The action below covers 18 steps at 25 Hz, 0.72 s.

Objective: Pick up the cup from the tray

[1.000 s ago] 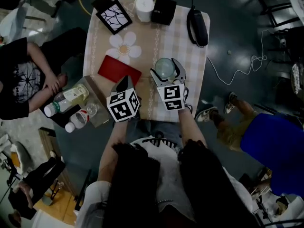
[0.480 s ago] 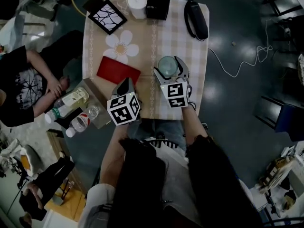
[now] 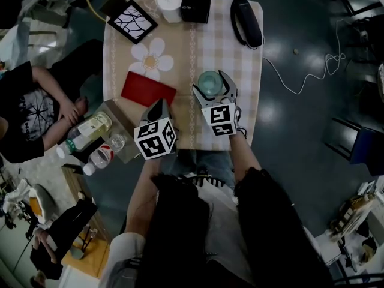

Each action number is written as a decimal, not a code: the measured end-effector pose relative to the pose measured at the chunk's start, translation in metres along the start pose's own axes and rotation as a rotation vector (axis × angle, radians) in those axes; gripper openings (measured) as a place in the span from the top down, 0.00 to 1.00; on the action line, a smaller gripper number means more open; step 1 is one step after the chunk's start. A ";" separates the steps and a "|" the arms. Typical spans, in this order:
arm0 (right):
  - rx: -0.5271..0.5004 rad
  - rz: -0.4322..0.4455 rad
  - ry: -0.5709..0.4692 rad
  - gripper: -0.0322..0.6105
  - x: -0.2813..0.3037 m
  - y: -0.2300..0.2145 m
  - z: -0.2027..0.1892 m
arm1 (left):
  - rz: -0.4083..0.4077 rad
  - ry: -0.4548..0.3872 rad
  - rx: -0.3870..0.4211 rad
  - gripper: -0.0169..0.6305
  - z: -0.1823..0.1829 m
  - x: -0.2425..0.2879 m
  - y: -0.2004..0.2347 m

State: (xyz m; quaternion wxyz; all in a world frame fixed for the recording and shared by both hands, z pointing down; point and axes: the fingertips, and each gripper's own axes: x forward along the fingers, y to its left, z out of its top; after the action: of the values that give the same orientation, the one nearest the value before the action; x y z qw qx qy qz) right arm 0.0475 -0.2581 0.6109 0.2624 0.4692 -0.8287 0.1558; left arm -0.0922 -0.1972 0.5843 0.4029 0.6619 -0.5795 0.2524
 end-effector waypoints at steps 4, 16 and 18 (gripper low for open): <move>0.047 0.032 -0.029 0.33 0.000 0.002 0.003 | -0.036 0.007 0.002 0.96 -0.001 0.000 -0.004; -0.007 0.013 -0.078 0.31 -0.013 0.004 0.025 | -0.053 -0.007 0.038 0.96 0.002 -0.010 -0.001; -0.010 0.003 -0.089 0.31 -0.017 0.004 0.031 | -0.057 -0.019 0.039 0.96 0.004 -0.014 -0.001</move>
State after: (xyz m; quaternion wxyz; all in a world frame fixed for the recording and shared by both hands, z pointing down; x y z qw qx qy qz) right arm 0.0424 -0.2599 0.5753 0.2274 0.4732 -0.8410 0.1310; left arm -0.0948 -0.1928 0.5701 0.3914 0.6882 -0.5591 0.2460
